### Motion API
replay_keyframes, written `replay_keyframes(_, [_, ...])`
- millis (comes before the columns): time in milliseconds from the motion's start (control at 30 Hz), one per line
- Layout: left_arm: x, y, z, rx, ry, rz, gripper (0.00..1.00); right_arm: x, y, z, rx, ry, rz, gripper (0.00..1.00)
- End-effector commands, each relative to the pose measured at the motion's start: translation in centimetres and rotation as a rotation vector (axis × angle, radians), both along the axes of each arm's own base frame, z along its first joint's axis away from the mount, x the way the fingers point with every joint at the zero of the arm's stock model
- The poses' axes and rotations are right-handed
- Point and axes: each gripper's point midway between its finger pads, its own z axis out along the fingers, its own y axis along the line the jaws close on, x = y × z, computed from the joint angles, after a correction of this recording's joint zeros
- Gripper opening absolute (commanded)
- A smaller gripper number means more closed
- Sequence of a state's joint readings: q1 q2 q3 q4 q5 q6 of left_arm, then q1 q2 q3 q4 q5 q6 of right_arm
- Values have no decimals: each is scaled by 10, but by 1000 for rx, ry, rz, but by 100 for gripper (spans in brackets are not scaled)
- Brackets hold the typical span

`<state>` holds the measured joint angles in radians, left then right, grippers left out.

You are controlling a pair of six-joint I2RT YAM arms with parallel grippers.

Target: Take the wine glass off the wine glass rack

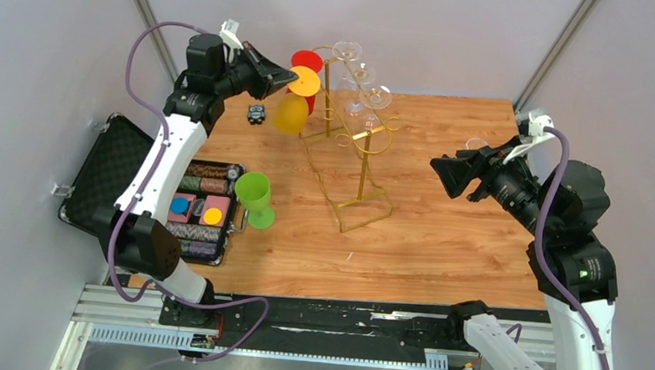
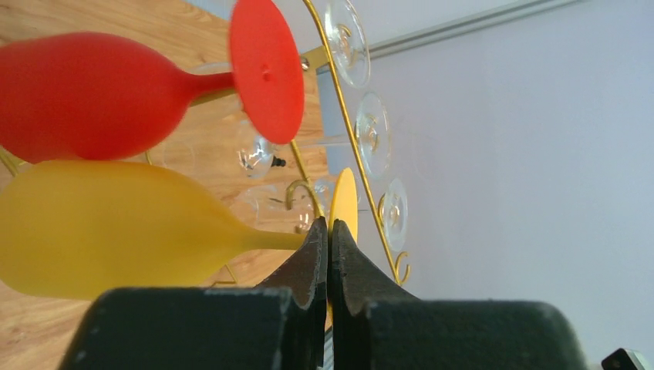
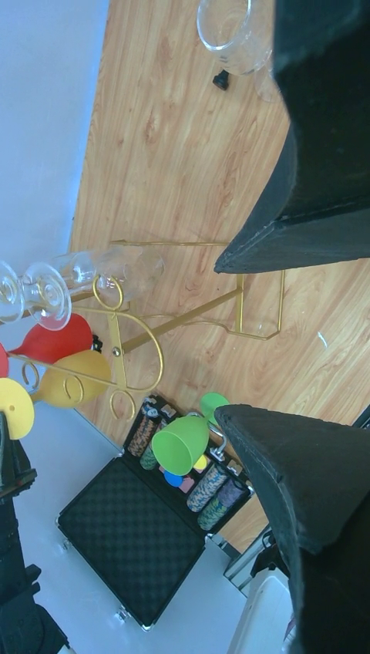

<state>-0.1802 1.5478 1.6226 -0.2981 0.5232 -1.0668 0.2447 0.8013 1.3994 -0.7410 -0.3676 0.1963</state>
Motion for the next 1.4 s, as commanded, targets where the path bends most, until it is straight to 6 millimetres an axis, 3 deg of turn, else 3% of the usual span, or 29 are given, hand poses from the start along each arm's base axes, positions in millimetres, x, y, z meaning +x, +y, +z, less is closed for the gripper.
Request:
replay_keyframes(0, [-11, 19, 34, 11, -112, 51, 0, 2, 2, 22, 32, -48, 3, 61])
replay_keyframes(233, [-15, 22, 34, 10, -119, 46, 0, 2, 2, 24, 37, -48, 1, 62])
replay_keyframes(433, [-33, 19, 38, 15, -144, -8, 0, 3, 2, 22, 47, -22, -8, 64])
replay_keyframes(700, [-84, 11, 36, 90, -183, -172, 0, 3, 2, 20, 65, 32, -16, 69])
replay_keyframes(1000, [-145, 6, 39, 202, -295, -345, 0, -8, 16, 17, 87, 118, 73, 73])
replay_keyframes(1367, [-214, -32, 13, 396, -365, -544, 0, -35, 43, 14, 138, 269, 270, 74])
